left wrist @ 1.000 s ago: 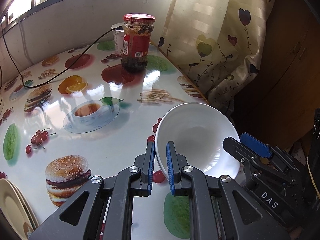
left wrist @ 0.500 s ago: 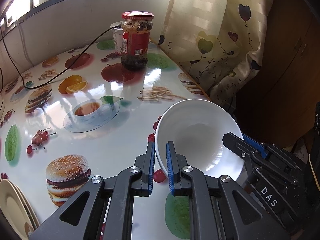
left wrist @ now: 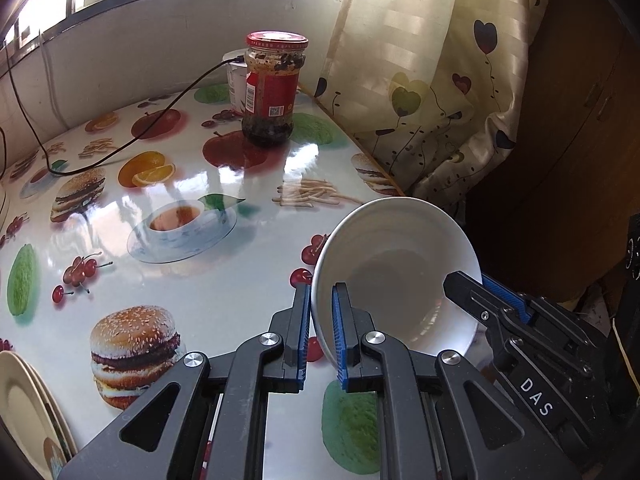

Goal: Organize plates and bowls
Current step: 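Lift the blue-striped bowl and carry it over the bowl stack, left gripper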

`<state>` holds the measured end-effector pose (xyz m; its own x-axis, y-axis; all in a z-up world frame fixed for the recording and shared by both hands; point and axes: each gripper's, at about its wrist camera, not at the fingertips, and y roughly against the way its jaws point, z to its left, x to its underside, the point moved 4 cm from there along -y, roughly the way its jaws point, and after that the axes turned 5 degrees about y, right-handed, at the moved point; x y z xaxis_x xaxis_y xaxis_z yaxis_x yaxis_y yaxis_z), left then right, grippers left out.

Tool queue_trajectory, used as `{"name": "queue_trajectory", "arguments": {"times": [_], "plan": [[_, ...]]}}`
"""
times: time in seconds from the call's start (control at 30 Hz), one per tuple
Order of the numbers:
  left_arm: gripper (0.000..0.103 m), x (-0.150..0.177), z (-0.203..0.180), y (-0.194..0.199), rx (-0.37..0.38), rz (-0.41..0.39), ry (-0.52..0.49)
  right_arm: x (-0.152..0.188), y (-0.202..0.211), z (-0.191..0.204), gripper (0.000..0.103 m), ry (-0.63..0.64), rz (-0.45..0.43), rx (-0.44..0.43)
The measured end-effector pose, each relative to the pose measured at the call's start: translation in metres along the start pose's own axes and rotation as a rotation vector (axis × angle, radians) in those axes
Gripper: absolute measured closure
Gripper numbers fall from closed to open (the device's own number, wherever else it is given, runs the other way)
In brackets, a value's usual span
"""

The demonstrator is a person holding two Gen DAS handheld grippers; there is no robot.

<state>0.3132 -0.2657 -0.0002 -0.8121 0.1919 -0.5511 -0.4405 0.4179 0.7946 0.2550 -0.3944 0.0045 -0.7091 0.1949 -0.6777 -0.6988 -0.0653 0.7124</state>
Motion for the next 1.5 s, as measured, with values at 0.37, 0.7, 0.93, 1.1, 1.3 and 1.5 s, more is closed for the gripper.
{"name": "queue_trajectory", "arguments": {"times": [0.37, 0.7, 0.93, 1.1, 1.3, 1.5], "plan": [[0.092, 0.009, 0.004, 0.028, 0.02, -0.027, 0.017, 0.005, 0.03, 0.017, 0.088, 0.006, -0.026, -0.013], [0.092, 0.024, 0.012, 0.056, 0.04, -0.049, 0.046, 0.015, 0.059, 0.037, 0.088, 0.02, -0.047, -0.032], [0.092, 0.035, 0.021, 0.076, 0.049, -0.067, 0.058, 0.025, 0.077, 0.051, 0.088, 0.025, -0.059, -0.05], [0.092, 0.042, 0.028, 0.088, 0.037, -0.086, 0.062, 0.032, 0.088, 0.064, 0.088, 0.036, -0.066, -0.067], [0.092, 0.053, 0.036, 0.102, 0.045, -0.09, 0.082, 0.041, 0.098, 0.076, 0.088, 0.04, -0.061, -0.08], [0.092, 0.063, 0.043, 0.113, 0.047, -0.094, 0.093, 0.052, 0.105, 0.087, 0.088, 0.041, -0.051, -0.092]]}}
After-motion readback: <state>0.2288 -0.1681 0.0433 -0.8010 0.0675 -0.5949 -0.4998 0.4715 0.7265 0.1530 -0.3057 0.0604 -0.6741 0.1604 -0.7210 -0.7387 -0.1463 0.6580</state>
